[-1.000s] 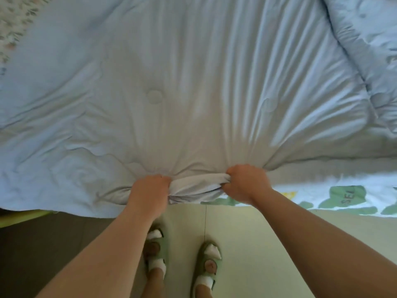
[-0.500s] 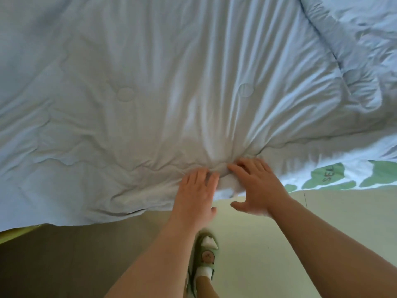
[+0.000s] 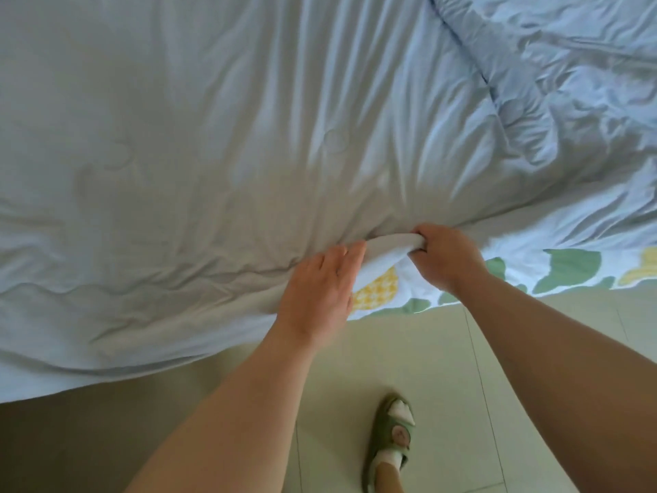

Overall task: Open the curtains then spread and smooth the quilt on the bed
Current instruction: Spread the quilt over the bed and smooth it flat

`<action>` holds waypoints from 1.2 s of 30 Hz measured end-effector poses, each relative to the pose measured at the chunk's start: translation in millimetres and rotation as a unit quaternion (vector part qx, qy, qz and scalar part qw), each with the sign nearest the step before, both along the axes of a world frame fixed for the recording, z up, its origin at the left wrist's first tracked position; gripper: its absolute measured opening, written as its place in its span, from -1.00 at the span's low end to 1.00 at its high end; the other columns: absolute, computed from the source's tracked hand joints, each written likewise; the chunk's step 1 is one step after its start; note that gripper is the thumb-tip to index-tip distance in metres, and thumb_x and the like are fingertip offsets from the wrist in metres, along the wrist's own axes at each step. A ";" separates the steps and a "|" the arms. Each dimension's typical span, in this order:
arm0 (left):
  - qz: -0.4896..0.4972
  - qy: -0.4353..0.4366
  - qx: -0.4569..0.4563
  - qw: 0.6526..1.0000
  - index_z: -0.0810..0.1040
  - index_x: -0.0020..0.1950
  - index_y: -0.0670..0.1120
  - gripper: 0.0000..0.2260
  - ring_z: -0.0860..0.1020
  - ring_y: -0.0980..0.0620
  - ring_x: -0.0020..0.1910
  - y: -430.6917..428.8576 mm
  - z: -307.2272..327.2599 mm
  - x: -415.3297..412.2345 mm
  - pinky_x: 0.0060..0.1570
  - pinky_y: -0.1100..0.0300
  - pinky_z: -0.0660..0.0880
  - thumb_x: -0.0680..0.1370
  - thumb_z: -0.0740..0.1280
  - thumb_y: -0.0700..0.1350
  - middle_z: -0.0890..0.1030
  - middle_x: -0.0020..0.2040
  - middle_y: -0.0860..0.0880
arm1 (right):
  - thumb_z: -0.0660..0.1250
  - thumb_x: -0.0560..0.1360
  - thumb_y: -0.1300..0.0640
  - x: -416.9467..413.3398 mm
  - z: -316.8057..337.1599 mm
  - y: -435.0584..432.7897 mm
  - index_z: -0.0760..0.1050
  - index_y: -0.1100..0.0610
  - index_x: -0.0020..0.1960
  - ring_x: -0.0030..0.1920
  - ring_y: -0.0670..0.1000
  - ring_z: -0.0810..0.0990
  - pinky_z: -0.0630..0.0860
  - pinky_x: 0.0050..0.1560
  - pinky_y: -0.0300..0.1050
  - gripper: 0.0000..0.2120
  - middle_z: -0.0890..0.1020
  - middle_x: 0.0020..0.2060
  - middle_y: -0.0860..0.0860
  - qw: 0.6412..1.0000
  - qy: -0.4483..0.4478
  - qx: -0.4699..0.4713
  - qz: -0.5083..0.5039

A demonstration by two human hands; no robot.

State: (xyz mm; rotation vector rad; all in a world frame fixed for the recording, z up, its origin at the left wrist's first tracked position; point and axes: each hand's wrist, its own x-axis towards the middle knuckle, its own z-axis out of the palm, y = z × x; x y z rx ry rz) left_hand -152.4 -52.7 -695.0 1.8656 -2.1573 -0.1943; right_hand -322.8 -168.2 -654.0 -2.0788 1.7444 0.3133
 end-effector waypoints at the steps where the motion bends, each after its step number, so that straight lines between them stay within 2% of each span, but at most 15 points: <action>1: -0.002 0.007 -0.025 1.000 0.33 0.31 -0.11 -0.49 0.58 -0.18 -0.14 -6.2 2.2 -7.5 -0.22 0.03 0.52 0.37 0.34 -0.19 0.56 0.09 -0.15 | 0.21 0.46 0.11 -3.2 0.1 -6.0 0.50 0.05 -0.03 0.03 0.21 0.56 0.42 -0.06 -0.05 -0.86 0.63 -0.01 0.11 1.000 -0.008 0.005 0.011; 3: 0.005 0.007 -0.053 0.999 0.40 0.18 -0.06 -0.65 0.60 -0.19 -0.14 -19.4 6.8 -16.6 -0.28 0.03 0.53 0.41 0.18 -0.24 0.56 0.14 -0.16 | 0.19 0.47 0.07 -6.8 3.9 -15.9 0.46 0.02 -0.09 0.02 0.19 0.56 0.38 -0.08 -0.06 -0.90 0.63 -0.02 0.09 0.999 -0.014 0.014 0.034; 5: 0.030 -0.031 -0.035 0.998 0.48 0.10 -0.06 -0.69 0.59 -0.19 -0.14 -29.0 12.2 -18.4 -0.26 0.03 0.50 0.40 0.14 -0.20 0.56 0.17 -0.16 | 0.18 0.50 0.01 -8.0 7.5 -27.3 0.46 0.03 -0.01 0.05 0.18 0.56 0.39 -0.04 -0.04 -0.85 0.61 0.02 0.09 0.998 -0.015 0.014 0.063; 7: 0.066 -0.082 0.020 0.994 0.47 0.14 -0.06 -0.66 0.55 -0.19 -0.06 -35.0 16.1 -22.4 -0.16 0.00 0.43 0.38 0.20 -0.08 0.51 0.18 -0.14 | 0.17 0.53 -0.07 -9.6 10.8 -37.5 0.43 0.07 0.08 0.08 0.19 0.56 0.37 -0.04 -0.03 -0.75 0.60 0.06 0.11 0.995 -0.019 0.019 0.101; 9: 0.099 -0.121 0.079 0.985 0.39 0.20 -0.07 -0.50 0.50 -0.18 -0.05 -41.0 14.8 -25.1 -0.15 0.00 0.38 0.31 0.35 0.05 0.48 0.11 -0.13 | 0.20 0.51 -0.15 -8.9 10.7 -42.3 0.38 0.08 0.10 0.03 0.19 0.57 0.39 -0.05 -0.03 -0.66 0.60 0.03 0.11 0.991 -0.033 0.031 0.130; 10: 0.111 -0.138 0.103 0.979 0.38 0.20 -0.08 -0.44 0.50 -0.18 -0.09 -44.6 13.9 -28.8 -0.19 0.01 0.37 0.27 0.42 0.07 0.48 0.05 -0.13 | 0.24 0.45 -0.22 -9.5 12.1 -41.7 0.35 0.08 0.10 -0.03 0.17 0.57 0.42 -0.07 -0.03 -0.59 0.60 -0.02 0.07 0.988 -0.038 0.039 0.143; 12: 0.128 -0.152 0.117 0.973 0.41 0.14 -0.12 -0.51 0.53 -0.18 -0.23 -50.3 11.3 -31.8 -0.34 0.07 0.34 0.29 0.50 -0.05 0.49 -0.10 -0.14 | 0.35 0.33 -0.27 -10.2 12.6 -37.2 0.30 0.04 0.13 -0.11 0.14 0.57 0.43 -0.15 -0.06 -0.45 0.56 -0.10 -0.01 0.978 -0.011 0.026 0.205; 14: 0.134 -0.144 0.124 0.972 0.42 0.12 -0.15 -0.63 0.54 -0.20 -0.31 -53.5 12.7 -32.5 -0.42 0.09 0.30 0.39 0.45 -0.16 0.50 -0.14 -0.15 | 0.42 0.36 -0.11 -15.0 6.9 -34.9 0.25 0.03 0.24 -0.06 0.15 0.59 0.37 -0.17 -0.08 -0.43 0.55 -0.04 0.02 0.960 0.034 -0.028 0.276; 17: 0.142 -0.104 0.148 0.973 0.35 0.19 -0.17 -0.68 0.56 -0.22 -0.26 -47.9 21.3 -31.4 -0.38 0.04 0.41 0.50 0.34 -0.14 0.50 -0.08 -0.15 | 0.41 0.38 0.15 -22.3 -0.9 -36.9 0.24 0.07 0.32 -0.09 0.19 0.59 0.35 -0.19 -0.05 -0.42 0.51 0.01 0.10 0.935 0.069 -0.161 0.309; 20: 0.163 -0.085 0.161 0.970 0.32 0.19 -0.16 -0.66 0.58 -0.21 -0.23 -42.0 34.6 -31.7 -0.34 0.07 0.35 0.49 0.35 -0.11 0.54 -0.14 -0.12 | 0.48 0.11 0.25 -41.0 -1.6 -47.1 0.41 0.14 0.08 -0.26 0.18 0.53 0.43 -0.24 -0.04 -0.44 0.52 -0.17 0.13 0.922 0.067 -0.281 0.257; 22: 0.160 -0.081 0.168 0.969 0.32 0.15 -0.13 -0.67 0.59 -0.19 -0.23 -36.0 44.4 -36.3 -0.33 0.10 0.31 0.48 0.36 -0.10 0.57 -0.19 -0.09 | 0.44 0.12 0.29 -65.2 6.8 -56.9 0.46 0.20 -0.05 -0.22 0.20 0.53 0.46 -0.17 0.01 -0.59 0.52 -0.18 0.19 0.925 0.051 -0.305 0.222; 26: 0.137 -0.105 0.210 0.962 0.33 0.15 -0.09 -0.71 0.60 -0.13 -0.17 -13.5 44.3 -55.3 -0.30 0.14 0.33 0.49 0.33 -0.12 0.58 -0.16 -0.04 | 0.29 0.41 0.25 -113.1 33.8 -67.2 0.49 0.21 0.12 0.10 0.26 0.49 0.36 0.18 0.10 -0.72 0.52 0.07 0.24 0.966 0.089 -0.202 0.132; 30: 0.140 -0.116 0.268 0.946 0.42 0.16 -0.03 -0.79 0.59 -0.08 -0.07 7.6 31.9 -73.1 -0.22 0.14 0.41 0.55 0.16 -0.19 0.59 -0.09 -0.02 | 0.19 0.50 0.25 -153.2 33.0 -32.8 0.53 0.11 0.15 0.12 0.21 0.60 0.51 0.07 0.00 -0.72 0.62 0.08 0.13 0.980 0.126 0.006 0.154; 33: 0.136 -0.136 0.335 0.922 0.45 0.20 -0.05 -0.77 0.58 -0.08 0.03 23.3 23.6 -90.8 -0.02 0.08 0.50 0.57 0.14 -0.18 0.58 0.01 -0.04 | 0.18 0.49 0.22 -170.9 25.1 -14.5 0.50 0.07 0.11 0.07 0.17 0.61 0.49 -0.01 -0.04 -0.76 0.62 0.05 0.07 0.979 0.101 0.048 0.173; 36: 0.163 -0.161 0.333 0.915 0.33 0.29 -0.07 -0.68 0.57 -0.07 0.03 17.1 24.3 -106.2 -0.04 0.09 0.47 0.55 0.21 -0.08 0.56 0.05 -0.05 | 0.19 0.47 0.23 -178.5 16.6 -16.1 0.41 0.05 0.02 0.05 0.14 0.57 0.45 -0.04 -0.05 -0.84 0.58 0.05 0.04 0.982 0.055 0.069 0.169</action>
